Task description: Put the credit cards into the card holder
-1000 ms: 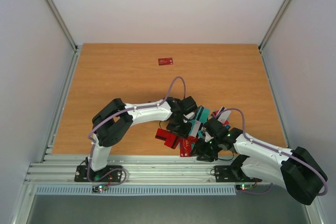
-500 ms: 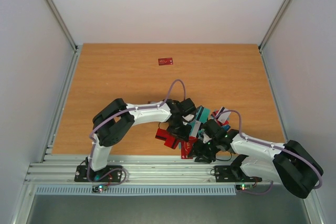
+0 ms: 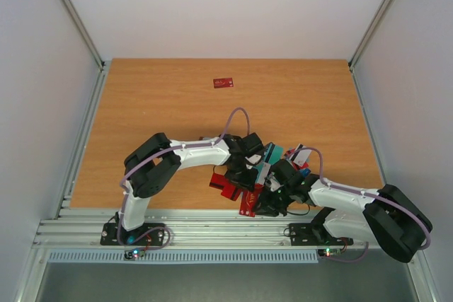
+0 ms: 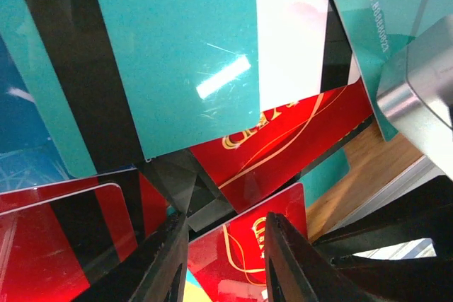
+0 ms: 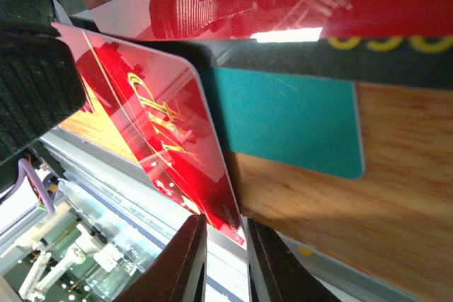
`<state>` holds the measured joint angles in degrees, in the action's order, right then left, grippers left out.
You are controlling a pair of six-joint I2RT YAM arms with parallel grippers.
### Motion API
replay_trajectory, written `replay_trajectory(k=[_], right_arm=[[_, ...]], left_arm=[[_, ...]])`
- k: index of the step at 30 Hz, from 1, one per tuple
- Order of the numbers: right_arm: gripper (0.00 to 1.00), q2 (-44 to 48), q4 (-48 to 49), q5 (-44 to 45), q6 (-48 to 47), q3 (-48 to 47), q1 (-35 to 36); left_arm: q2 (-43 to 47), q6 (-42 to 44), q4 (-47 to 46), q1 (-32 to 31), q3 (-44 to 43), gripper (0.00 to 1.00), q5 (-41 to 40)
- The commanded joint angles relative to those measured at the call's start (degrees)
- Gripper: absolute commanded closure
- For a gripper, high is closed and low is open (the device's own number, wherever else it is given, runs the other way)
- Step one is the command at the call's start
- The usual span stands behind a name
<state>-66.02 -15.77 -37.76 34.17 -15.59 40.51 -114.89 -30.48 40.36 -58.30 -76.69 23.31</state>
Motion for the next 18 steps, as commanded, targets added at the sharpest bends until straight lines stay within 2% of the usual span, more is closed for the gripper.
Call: replay_trajectory(k=[1,5,10,12,14,18], right_arm=[[0.85,-0.9,1.5,2.9,0.5,0.4,0.1],[0.94,-1.8,2.8,2.9,0.6,0.6,0.1],[0.97,-3.5,5.1,1.6,0.6,1.0,0.1],[0.89,-2.9,4.0,1.4,0.0,1.0,0.1],[0.76,-1.6,2.7,1.7,-0.6,1.1,0.1],[0.65,-1.2,2.3,0.9,-2.0,1.4,0.0]], left_arm=[[-1.0,-0.8,-0.6,-0.6,2.9,0.68,0.2],[-0.8,-1.5,-1.9,-0.6,3.9,0.67,0.8],[0.7,-2.0,-1.4,-0.6,4.1,0.67,0.5],[3.9,-2.2,-0.6,-0.5,4.3,0.66,-0.3],[6.8,-2.3,1.1,-0.6,4.1,0.63,-1.3],[11.8,-1.9,4.6,-0.6,5.1,0.59,-2.9]])
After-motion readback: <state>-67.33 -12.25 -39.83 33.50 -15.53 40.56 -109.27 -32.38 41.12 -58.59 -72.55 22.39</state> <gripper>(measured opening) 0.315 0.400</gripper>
